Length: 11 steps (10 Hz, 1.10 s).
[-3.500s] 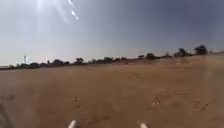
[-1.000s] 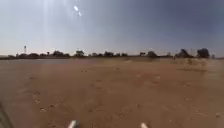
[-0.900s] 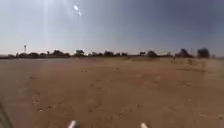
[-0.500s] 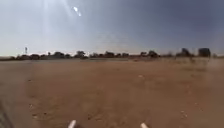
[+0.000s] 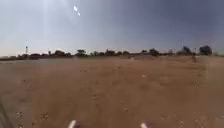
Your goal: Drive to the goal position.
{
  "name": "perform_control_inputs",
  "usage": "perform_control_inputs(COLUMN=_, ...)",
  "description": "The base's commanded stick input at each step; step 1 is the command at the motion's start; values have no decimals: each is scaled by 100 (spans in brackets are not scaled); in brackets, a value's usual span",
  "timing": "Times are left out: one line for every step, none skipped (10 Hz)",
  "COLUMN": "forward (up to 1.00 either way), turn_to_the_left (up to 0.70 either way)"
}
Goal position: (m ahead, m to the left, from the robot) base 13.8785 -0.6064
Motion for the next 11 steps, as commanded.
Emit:
perform_control_inputs(forward=50, turn_to_the_left=0)
perform_control_inputs(forward=50, turn_to_the_left=0)
perform_control_inputs(forward=50, turn_to_the_left=0)
perform_control_inputs(forward=50, turn_to_the_left=0)
perform_control_inputs(forward=50, turn_to_the_left=0)
perform_control_inputs(forward=50, turn_to_the_left=0)
perform_control_inputs(forward=50, turn_to_the_left=0)
perform_control_inputs(forward=50, turn_to_the_left=0)
perform_control_inputs(forward=50, turn_to_the_left=0)
perform_control_inputs(forward=50, turn_to_the_left=0)
perform_control_inputs(forward=50, turn_to_the_left=0)
